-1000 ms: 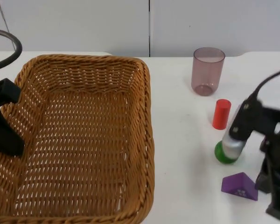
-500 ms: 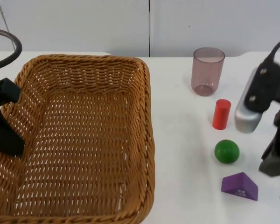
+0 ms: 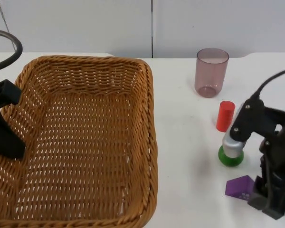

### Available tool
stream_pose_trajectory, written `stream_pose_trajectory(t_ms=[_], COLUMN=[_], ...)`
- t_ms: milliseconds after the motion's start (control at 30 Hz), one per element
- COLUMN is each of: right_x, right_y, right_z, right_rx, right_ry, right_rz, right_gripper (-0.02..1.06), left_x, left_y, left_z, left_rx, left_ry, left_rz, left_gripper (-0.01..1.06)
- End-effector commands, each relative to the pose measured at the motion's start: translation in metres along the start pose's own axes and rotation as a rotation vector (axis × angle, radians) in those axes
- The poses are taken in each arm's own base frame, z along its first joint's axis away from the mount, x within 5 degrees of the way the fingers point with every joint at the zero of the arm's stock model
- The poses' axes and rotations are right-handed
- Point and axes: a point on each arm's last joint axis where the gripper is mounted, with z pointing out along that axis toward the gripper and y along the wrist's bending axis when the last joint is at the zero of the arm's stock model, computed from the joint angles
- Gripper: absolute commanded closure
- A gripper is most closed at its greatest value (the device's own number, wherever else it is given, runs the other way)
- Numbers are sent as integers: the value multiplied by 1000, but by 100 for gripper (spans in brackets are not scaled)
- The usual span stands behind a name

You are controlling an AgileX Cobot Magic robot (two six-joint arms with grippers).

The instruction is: Pick up the basket with the left hand and place the triangular block into the basket with the right hand.

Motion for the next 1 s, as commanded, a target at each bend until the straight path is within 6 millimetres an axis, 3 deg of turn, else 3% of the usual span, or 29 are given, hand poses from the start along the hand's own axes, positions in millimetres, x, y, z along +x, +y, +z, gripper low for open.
stream_pose_trajectory(t_ms=[0, 300, 400, 467, 533, 567, 633, 700, 800, 867, 900, 967], right_x=[-2, -7, -8, -8, -7, -7, -7, -8, -8, -8, -8, -11], right_y=[-2, -3, -4, -3, -3, -3, -3, -4, -5, -3, -3, -4], right_z=[6, 20, 22, 23, 23, 23, 20, 15, -12, -50, -50, -88], right_rx=[-6, 0, 5, 4, 1, 1, 0, 2, 0, 4, 4, 8], right_ry=[8, -14, -25, -28, -22, -22, -19, -22, -8, -8, -8, -47], right_rz=[14, -6, -9, -1, -1, -1, -1, -2, -6, -17, -17, 18], right_gripper=[37, 39, 43, 57, 78, 78, 99, 104, 105, 105, 105, 105], left_x=[0, -1, -1, -1, -1, -1, -1, -1, -1, -1, -1, -1], left_y=[-2, -3, -2, -2, -2, -2, -2, -2, -2, -2, -2, -2], left_z=[-2, -2, -2, -2, -2, -2, -2, -2, -2, -2, -2, -2], left_rx=[23, 24, 22, 22, 21, 21, 19, 18, 18, 18, 18, 18], left_ry=[-16, -21, -25, -25, -28, -28, -31, -30, -30, -30, -30, -30], left_rz=[-20, -23, -24, -24, -24, -24, -24, -22, -22, -22, -22, -22], left_gripper=[105, 105, 105, 105, 105, 105, 105, 105, 105, 105, 105, 105])
